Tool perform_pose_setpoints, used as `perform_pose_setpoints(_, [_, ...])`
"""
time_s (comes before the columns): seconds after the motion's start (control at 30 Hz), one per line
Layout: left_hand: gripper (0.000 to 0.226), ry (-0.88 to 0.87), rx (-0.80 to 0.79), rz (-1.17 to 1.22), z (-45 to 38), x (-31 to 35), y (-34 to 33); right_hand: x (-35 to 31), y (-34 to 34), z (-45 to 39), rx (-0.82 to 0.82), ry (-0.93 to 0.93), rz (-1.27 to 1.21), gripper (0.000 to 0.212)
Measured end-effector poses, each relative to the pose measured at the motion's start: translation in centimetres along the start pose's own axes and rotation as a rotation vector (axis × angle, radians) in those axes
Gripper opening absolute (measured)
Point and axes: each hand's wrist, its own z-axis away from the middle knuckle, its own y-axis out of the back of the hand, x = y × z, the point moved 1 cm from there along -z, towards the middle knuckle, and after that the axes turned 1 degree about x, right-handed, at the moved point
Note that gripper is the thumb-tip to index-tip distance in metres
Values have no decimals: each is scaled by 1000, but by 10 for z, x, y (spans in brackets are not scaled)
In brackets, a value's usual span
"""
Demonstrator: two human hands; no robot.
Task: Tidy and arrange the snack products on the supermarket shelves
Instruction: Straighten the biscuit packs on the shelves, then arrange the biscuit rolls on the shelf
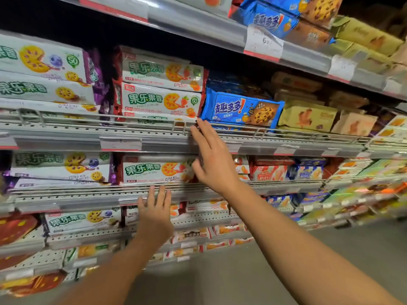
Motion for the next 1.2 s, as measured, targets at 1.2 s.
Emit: perform_pose_setpoints(1.2, [106, 126, 88, 31, 5, 47, -240, 147, -163, 197, -29, -63, -23, 25])
